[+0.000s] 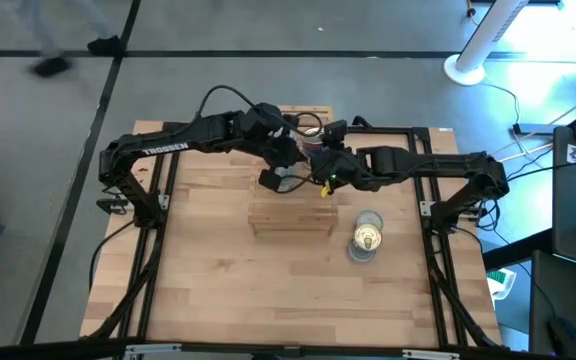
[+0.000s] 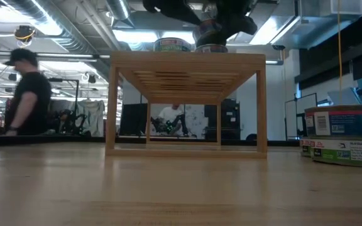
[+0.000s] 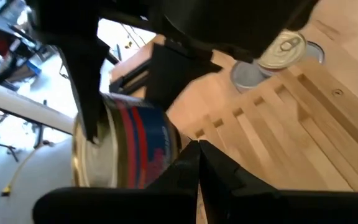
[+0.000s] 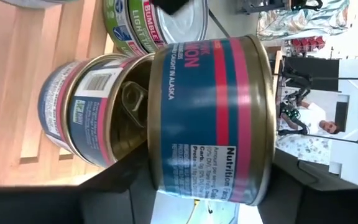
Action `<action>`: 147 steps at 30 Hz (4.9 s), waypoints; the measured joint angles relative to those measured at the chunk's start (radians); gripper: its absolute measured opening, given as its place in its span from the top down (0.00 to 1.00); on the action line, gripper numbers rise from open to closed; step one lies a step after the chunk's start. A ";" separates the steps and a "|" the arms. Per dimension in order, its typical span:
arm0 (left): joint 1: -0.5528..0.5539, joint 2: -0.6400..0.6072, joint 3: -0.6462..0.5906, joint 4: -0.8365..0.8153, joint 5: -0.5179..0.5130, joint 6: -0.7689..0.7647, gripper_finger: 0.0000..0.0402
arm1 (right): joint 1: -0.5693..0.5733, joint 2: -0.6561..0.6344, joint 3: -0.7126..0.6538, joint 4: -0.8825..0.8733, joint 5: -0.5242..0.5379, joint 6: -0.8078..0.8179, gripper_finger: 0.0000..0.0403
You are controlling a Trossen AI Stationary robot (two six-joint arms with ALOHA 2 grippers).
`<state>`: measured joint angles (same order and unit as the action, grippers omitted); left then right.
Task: Stack canned seafood by type on shelf
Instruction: Stack the blue tuna can on top of the blue tuna can on the shelf, then put the blue tuna can on the shelf aligned with other blue tuna can
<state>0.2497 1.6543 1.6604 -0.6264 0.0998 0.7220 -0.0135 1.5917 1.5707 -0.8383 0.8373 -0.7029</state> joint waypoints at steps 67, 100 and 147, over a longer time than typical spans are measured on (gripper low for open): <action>-0.021 0.042 -0.001 0.051 -0.173 -0.013 0.99 | 0.001 0.000 0.002 0.084 -0.208 -0.117 0.35; -0.106 -0.049 0.001 -0.044 -0.172 -0.058 0.99 | 0.174 -0.010 0.173 -0.485 -0.247 0.298 0.35; -0.493 0.266 -0.001 0.219 -0.152 -0.198 0.99 | 0.670 -0.783 -0.788 -0.210 -0.253 1.758 0.35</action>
<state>-0.2437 1.9204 1.6596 -0.4075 -0.0520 0.5236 0.6568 0.8086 0.7828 -1.0479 0.5842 1.0553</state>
